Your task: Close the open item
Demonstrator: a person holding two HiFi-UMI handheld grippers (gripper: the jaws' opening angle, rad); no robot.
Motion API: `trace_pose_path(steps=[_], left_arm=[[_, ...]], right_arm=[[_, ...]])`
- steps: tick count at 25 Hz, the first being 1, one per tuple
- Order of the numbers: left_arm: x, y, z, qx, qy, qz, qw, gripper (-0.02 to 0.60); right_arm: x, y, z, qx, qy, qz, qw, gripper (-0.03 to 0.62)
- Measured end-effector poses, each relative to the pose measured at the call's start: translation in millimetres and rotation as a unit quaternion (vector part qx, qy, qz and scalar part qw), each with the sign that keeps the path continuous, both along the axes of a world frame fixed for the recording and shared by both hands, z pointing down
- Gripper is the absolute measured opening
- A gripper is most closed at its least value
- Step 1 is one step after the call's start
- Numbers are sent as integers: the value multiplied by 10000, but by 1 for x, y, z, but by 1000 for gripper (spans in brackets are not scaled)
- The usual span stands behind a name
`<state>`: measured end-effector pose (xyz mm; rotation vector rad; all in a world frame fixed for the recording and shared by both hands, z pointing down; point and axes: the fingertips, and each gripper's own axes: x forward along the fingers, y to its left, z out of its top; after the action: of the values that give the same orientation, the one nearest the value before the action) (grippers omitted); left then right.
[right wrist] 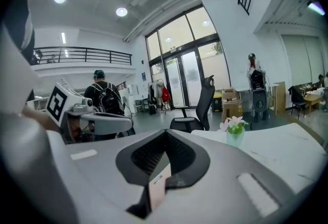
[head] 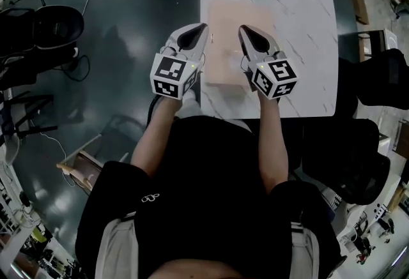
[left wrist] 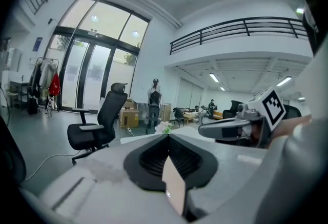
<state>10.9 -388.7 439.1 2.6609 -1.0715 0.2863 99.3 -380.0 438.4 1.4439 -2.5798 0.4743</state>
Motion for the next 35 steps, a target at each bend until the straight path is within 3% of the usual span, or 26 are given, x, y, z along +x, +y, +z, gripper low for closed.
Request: trace_pose_path(steps=[5, 12, 18, 35], left_arm=[[-8, -1, -36, 565, 339, -395, 9970, -2], [7, 17, -60, 874, 685, -354, 9932, -2], [17, 27, -62, 885, 676, -235, 9935, -2], [20, 25, -54, 672, 630, -409, 9949, -2]], right_arm=[[15, 22, -42, 776, 36, 308, 9965, -8], [35, 49, -71, 1234, -88, 663, 9901, -8], [40, 56, -77, 1245, -83, 825, 9888, -8], [38, 51, -75, 1119, -24, 630, 9917, -8]])
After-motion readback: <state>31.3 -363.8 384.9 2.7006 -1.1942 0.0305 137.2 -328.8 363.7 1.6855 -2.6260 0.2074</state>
